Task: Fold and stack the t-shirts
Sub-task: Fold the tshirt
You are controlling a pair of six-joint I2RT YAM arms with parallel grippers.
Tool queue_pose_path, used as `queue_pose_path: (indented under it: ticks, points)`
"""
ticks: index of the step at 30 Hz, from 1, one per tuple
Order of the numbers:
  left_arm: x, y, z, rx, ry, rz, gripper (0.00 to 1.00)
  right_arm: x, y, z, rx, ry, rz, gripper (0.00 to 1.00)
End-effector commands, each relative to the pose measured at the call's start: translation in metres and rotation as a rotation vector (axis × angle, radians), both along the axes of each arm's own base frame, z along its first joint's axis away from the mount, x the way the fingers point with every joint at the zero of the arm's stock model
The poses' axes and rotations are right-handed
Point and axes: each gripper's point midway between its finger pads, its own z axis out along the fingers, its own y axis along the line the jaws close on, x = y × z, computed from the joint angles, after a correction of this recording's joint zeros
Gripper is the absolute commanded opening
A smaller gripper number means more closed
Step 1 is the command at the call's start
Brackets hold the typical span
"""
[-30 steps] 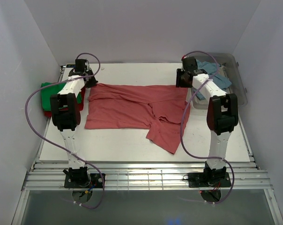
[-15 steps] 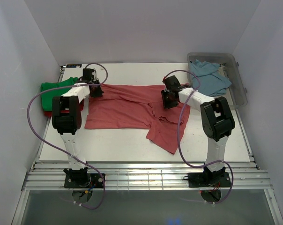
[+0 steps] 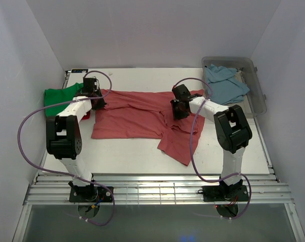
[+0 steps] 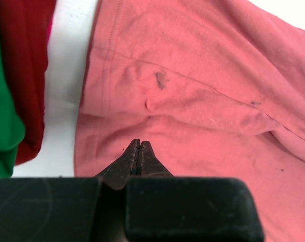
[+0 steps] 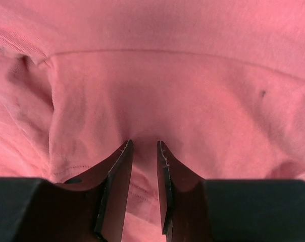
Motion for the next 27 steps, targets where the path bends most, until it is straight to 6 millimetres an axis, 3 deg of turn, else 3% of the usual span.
queue_pose_path:
  ticks: [1, 5, 8, 19, 23, 27]
  points:
    - [-0.007, 0.004, 0.019, 0.003, -0.041, 0.035, 0.00, 0.000, -0.001, 0.020, 0.017, -0.048, -0.025, 0.32]
    - [0.009, 0.002, 0.050, -0.006, -0.126, 0.024, 0.00, 0.011, 0.005, 0.039, 0.047, -0.092, -0.035, 0.32]
    - [0.023, 0.001, 0.051, -0.008, -0.132, 0.018, 0.00, 0.022, 0.014, 0.051, 0.073, -0.111, -0.038, 0.32]
    - [0.051, -0.002, 0.001, -0.011, -0.043, 0.007, 0.00, 0.068, 0.032, 0.051, 0.067, -0.142, -0.063, 0.30]
    - [0.042, -0.003, -0.024, -0.018, 0.020, 0.010, 0.00, 0.076, 0.027, 0.038, 0.045, -0.121, -0.080, 0.29]
    - [0.029, 0.000, -0.033, -0.010, 0.062, 0.027, 0.00, 0.075, 0.016, 0.021, 0.007, -0.084, -0.095, 0.28]
